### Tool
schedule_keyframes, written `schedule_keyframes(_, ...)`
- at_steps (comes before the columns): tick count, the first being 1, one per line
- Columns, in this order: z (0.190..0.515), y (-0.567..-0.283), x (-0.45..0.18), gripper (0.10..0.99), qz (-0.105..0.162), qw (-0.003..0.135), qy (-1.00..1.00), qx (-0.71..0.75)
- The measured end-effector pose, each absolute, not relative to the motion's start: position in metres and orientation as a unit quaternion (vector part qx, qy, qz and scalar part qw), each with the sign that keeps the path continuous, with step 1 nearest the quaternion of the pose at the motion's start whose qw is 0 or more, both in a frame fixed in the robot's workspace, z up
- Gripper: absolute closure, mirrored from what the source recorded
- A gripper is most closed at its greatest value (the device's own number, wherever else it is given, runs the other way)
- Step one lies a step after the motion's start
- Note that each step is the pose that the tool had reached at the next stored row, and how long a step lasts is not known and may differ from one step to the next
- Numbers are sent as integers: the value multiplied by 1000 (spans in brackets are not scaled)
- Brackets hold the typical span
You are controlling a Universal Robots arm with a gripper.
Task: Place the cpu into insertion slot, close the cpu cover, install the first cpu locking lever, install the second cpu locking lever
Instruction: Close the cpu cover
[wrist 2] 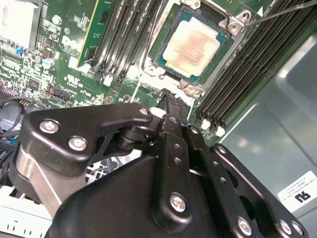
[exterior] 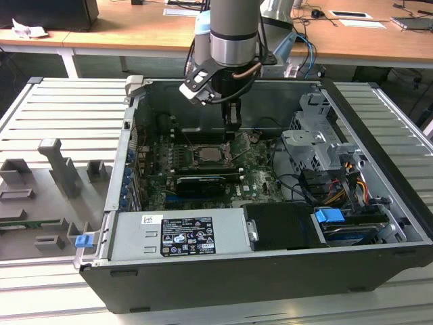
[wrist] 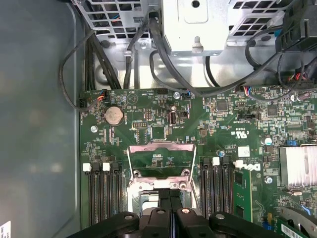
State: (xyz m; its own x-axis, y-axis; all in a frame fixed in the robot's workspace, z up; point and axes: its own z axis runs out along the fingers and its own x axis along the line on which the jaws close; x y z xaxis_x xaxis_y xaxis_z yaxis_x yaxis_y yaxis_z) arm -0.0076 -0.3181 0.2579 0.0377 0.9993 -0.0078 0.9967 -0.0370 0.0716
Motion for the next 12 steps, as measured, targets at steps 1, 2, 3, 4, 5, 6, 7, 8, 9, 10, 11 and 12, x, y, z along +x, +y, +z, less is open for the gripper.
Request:
schedule_keyframes(1,258,-318,-7,980,22,29,693,720)
schedule_keyframes(2,258,-318,-7,980,22,29,693,720)
schedule_keyframes(3,259,-318,-7,980,22,29,693,720)
schedule_keyframes(4,259,-318,-6,980,22,29,693,720)
schedule_keyframes(5,260,-318,-6,980,22,29,693,720)
schedule_keyframes(6,261,-318,-5,980,22,29,693,720)
schedule_keyframes(7,263,-318,-5,980,22,29,693,720)
schedule_keyframes(8,265,-318,-5,980,22,29,693,720)
schedule_keyframes(9,267,-318,-5,980,22,29,693,720)
schedule_keyframes(10,268,-318,-5,980,22,29,693,720)
schedule_keyframes(11,269,-318,-4,980,22,29,693,720)
schedule_keyframes(12,269,-318,-3,980,22,29,693,720)
